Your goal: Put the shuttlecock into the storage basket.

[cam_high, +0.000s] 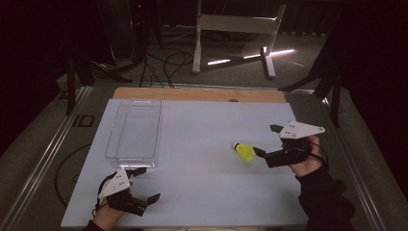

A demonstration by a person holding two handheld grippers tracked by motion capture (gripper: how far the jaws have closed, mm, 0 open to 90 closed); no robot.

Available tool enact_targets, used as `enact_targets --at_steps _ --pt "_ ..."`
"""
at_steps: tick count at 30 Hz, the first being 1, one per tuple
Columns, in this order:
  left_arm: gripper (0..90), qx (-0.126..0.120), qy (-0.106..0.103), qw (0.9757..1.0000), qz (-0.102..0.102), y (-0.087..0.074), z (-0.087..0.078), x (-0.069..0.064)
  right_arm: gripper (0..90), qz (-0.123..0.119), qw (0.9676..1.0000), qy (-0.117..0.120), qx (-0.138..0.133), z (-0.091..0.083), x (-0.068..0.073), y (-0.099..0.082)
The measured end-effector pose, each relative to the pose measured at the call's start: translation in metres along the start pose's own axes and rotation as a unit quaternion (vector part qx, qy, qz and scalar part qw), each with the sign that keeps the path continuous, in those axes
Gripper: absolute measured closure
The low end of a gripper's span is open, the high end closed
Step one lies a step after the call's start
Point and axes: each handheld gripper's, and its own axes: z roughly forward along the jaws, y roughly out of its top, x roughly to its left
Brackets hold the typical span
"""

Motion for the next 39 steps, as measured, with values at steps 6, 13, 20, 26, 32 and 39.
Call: enact_targets --at_steps 6,13,20,26,32,39 --pt "0.4 0.001 -0.001 1.0 0.001 0.0 0.0 0.0 7.8 0.009 0.9999 0.004 0.01 0.009 -0.01 0.0" --pt "0.4 0.001 -0.001 1.0 0.0 0.0 0.0 0.0 7.9 0.024 0.9992 0.011 0.029 0.021 -0.021 -0.007" --pt "0.4 0.001 -0.002 1.0 0.001 0.0 0.0 0.0 8.3 0.036 0.9982 0.008 0.047 0.036 -0.034 -0.021" --pt "0.4 0.001 -0.003 1.0 0.001 0.0 0.0 0.0 9.0 0.042 0.9961 0.018 0.075 0.048 -0.042 -0.037" --pt "0.4 0.002 -0.003 1.0 0.0 0.0 0.001 0.0 8.9 0.056 0.9934 0.025 0.096 0.056 -0.048 -0.048" --pt "0.4 0.002 -0.004 1.0 0.0 0.0 0.001 0.0 8.9 0.072 0.9891 0.037 0.123 0.067 -0.05 -0.059"
